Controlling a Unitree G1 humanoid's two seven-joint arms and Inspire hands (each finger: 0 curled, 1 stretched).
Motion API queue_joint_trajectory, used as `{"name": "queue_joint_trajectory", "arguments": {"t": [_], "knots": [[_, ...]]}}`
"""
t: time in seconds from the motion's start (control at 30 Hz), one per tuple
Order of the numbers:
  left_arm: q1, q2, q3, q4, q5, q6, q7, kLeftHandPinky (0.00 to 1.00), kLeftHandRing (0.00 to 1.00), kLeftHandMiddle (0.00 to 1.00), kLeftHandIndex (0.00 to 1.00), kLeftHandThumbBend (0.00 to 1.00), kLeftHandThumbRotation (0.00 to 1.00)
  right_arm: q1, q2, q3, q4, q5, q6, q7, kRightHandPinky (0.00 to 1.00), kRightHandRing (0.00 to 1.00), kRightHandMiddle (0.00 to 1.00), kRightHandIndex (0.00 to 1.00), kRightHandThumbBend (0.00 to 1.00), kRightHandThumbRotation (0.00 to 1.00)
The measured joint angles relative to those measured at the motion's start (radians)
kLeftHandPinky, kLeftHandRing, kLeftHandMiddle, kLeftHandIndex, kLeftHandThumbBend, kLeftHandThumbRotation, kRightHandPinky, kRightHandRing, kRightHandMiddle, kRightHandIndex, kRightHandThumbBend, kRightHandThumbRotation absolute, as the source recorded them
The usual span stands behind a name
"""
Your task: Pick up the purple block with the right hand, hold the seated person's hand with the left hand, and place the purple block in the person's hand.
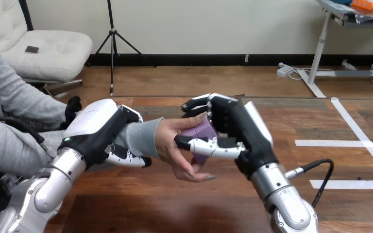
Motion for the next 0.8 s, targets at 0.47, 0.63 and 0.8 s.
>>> {"name": "queue_joint_trajectory", "arguments": {"t": [0.47, 0.63, 0.8], "knots": [[0.042, 0.007, 0.005, -0.131, -0.083, 0.042, -0.160, 0.61, 0.70, 0.73, 0.73, 0.83, 0.50, 0.002, -0.057, 0.019, -0.015, -0.017, 0.058, 0.084, 0.76, 0.85, 0.86, 0.87, 0.95, 0.92], [0.059, 0.014, 0.017, -0.170, -0.134, 0.074, -0.225, 0.66, 0.75, 0.76, 0.76, 0.90, 0.58, 0.010, -0.065, 0.015, -0.014, 0.017, 0.062, 0.111, 0.80, 0.87, 0.88, 0.89, 0.96, 0.98], [0.075, 0.021, 0.042, -0.193, -0.198, 0.097, -0.273, 0.68, 0.76, 0.78, 0.78, 0.94, 0.63, 0.018, -0.068, 0.005, -0.011, 0.045, 0.059, 0.124, 0.81, 0.87, 0.89, 0.89, 0.99, 0.99]]}}
